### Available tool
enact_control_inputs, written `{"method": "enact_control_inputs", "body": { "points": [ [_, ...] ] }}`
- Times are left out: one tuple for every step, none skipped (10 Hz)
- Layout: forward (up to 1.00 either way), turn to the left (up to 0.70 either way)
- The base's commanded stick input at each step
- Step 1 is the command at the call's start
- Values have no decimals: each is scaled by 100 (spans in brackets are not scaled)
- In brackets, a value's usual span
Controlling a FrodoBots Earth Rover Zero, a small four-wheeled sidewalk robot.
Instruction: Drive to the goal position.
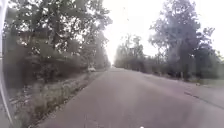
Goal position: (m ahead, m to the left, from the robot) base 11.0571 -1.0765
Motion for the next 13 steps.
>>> {"method": "enact_control_inputs", "body": {
  "points": [
    [70, 1],
    [70, 1],
    [70, 1],
    [70, 1],
    [70, 1],
    [70, 4],
    [70, 6],
    [70, 7],
    [70, 6],
    [70, 4],
    [70, 3],
    [70, 3],
    [70, 3]
  ]
}}
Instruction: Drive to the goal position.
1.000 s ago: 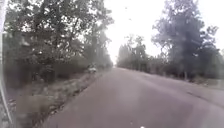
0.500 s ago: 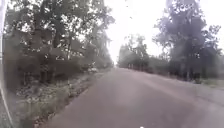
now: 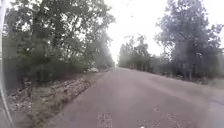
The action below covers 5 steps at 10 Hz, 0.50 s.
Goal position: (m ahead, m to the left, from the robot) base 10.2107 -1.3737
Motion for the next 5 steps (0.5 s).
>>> {"method": "enact_control_inputs", "body": {
  "points": [
    [70, 3],
    [70, 3],
    [70, 3],
    [70, 3],
    [70, 1]
  ]
}}
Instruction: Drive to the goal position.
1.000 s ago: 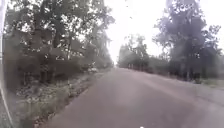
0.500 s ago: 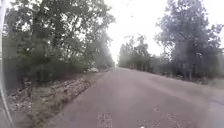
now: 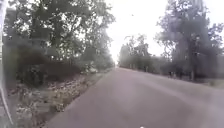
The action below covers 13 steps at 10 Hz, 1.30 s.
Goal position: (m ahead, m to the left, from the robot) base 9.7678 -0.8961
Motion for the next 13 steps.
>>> {"method": "enact_control_inputs", "body": {
  "points": [
    [70, 1],
    [70, 1],
    [70, 1],
    [70, 1],
    [70, 1],
    [70, 1],
    [70, 1],
    [70, 1],
    [70, 1],
    [70, 1],
    [70, 1],
    [70, 1],
    [70, 1]
  ]
}}
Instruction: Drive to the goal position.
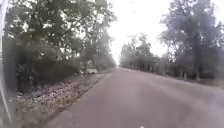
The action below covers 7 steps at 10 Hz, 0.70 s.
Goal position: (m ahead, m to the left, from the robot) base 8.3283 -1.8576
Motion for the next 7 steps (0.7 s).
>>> {"method": "enact_control_inputs", "body": {
  "points": [
    [70, 1],
    [70, 1],
    [70, 1],
    [70, 1],
    [70, 1],
    [70, 1],
    [70, 1]
  ]
}}
